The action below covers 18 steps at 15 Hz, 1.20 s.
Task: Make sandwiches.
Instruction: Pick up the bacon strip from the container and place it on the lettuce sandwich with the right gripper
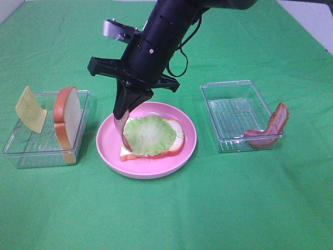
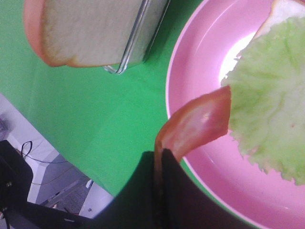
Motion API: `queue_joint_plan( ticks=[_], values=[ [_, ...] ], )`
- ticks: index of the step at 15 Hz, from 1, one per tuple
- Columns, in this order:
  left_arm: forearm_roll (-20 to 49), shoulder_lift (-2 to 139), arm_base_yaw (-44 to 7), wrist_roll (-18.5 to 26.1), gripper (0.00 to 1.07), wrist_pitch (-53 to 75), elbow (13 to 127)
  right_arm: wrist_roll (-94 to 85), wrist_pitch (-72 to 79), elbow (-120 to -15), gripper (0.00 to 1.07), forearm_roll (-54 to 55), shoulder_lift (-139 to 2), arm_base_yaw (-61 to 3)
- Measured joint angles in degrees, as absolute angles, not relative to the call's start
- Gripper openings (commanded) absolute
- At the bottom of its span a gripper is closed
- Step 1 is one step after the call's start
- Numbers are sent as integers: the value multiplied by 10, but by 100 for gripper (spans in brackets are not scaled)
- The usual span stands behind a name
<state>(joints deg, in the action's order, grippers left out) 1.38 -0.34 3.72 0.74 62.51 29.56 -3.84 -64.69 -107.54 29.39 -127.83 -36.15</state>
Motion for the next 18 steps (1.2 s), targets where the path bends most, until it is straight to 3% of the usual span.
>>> queue_joint_plan(
  ticks=[11, 18],
  values=[
    [14, -3, 37, 7, 102, 625, 296, -38, -637, -1100, 0, 237, -1307, -347],
    [14, -3, 37, 7, 102, 625, 296, 0, -646, -1102, 0, 66, -1306, -348]
  ],
)
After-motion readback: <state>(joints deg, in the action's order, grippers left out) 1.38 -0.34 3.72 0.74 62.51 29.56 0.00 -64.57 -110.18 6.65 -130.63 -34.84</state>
